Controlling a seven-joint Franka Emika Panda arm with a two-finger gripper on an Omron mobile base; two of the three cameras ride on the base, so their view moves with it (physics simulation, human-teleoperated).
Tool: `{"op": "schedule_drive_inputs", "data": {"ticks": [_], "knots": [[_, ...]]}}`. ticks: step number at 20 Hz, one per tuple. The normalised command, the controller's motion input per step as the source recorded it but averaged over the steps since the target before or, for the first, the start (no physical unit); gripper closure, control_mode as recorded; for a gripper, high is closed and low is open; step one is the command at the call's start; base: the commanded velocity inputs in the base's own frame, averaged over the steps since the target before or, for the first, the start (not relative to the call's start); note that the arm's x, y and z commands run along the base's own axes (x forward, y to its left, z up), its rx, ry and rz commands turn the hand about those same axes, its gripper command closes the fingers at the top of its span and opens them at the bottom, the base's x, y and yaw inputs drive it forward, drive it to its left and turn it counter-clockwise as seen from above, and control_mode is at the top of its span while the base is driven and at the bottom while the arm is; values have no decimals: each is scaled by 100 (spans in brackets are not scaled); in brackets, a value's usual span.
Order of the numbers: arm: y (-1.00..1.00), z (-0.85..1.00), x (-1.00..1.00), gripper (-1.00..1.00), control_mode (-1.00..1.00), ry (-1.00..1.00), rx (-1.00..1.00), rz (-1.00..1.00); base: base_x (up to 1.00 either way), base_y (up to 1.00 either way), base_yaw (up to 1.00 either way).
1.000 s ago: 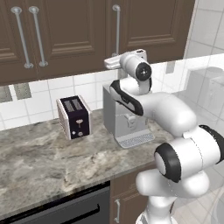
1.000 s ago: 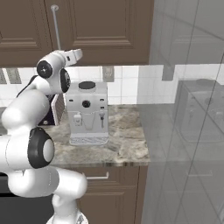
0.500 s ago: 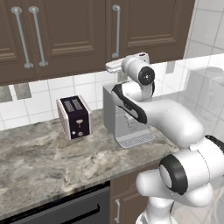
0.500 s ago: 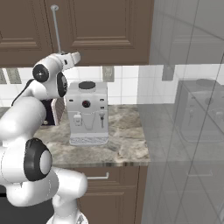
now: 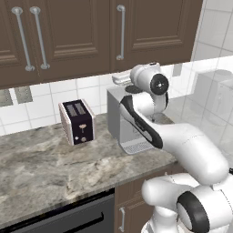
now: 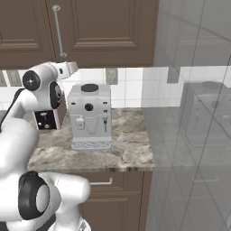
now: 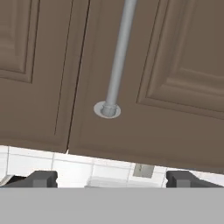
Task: Close all open cabinet doors.
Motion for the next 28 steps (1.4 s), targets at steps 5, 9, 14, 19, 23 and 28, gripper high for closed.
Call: {"op": "schedule_drive_inputs", "data": {"ticks": [5, 9, 14, 19, 23, 28], "knots": [[0, 0, -100, -100, -100, 11, 4, 0, 0, 0, 0], [0, 9, -100, -100, -100, 16, 8, -1, 0, 0, 0], [0, 3, -100, -100, -100, 22, 5, -3, 0, 0, 0], [0, -5, -100, -100, -100, 31, 0, -3, 0, 0, 0], [0, -21, -99, -100, -100, 36, 0, -3, 0, 0, 0], [0, -25, -80, -100, -100, 36, 0, -1, 0, 0, 0]]}}
